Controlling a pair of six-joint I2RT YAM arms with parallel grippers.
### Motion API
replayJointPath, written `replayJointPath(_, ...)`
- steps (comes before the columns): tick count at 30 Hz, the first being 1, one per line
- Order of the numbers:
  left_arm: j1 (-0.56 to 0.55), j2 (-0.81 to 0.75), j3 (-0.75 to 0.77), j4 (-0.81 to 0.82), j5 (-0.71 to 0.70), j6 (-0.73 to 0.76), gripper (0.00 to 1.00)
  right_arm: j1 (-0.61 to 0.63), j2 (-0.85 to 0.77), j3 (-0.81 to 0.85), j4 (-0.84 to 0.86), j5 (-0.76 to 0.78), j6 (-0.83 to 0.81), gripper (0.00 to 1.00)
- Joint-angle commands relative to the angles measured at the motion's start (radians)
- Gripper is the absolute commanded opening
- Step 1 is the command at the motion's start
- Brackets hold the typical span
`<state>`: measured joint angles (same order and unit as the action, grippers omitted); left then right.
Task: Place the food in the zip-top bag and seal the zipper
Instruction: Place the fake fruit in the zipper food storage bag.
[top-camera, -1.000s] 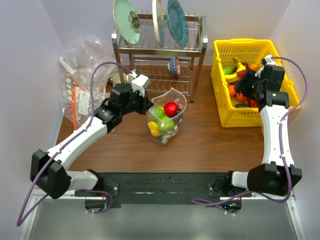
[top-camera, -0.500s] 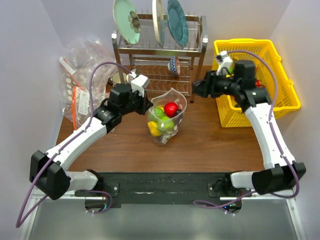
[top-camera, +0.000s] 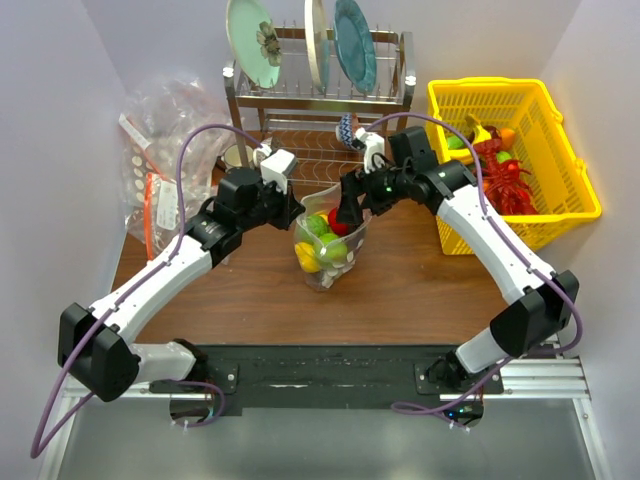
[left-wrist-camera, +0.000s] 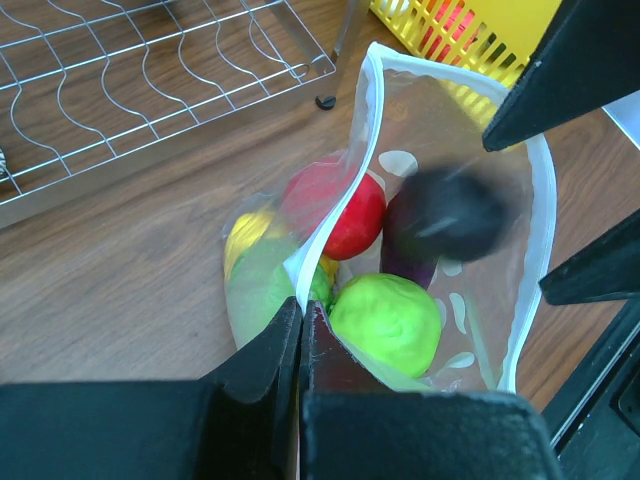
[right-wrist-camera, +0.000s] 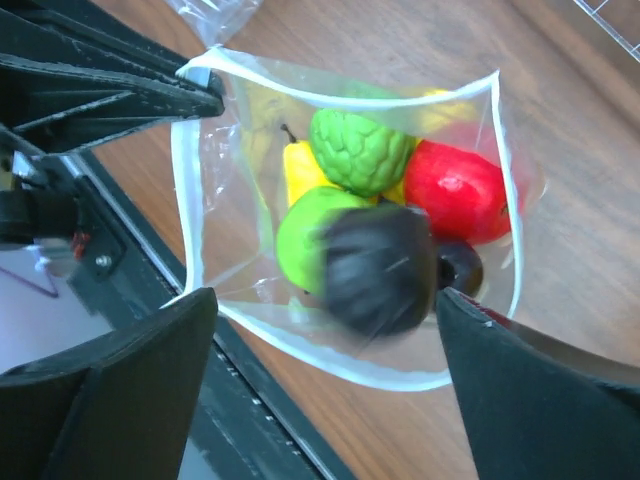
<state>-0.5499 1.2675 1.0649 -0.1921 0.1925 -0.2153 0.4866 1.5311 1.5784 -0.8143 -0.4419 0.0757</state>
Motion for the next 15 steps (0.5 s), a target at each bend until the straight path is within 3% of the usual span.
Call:
replayJointPath(1, 0.008, -0.033, -0.002, 0.034, -0.011, 0.025, 0.00, 0.017, -0.019, 0.061, 0.000, 0.084, -0.005, 0.99)
replayJointPath(9, 0.008, -0.040, -0.002, 0.031, -0.015, 0.027, 0.00, 0.017, -0.098, 0.066, -0.003, 0.282, 0.035, 0.95)
replayJointPath(15, 0.008, -0.040, -0.002, 0.033, -0.013, 0.027, 0.00, 0.018, -0.074, 0.136, -0.149, 0.440, 0.049, 0.74)
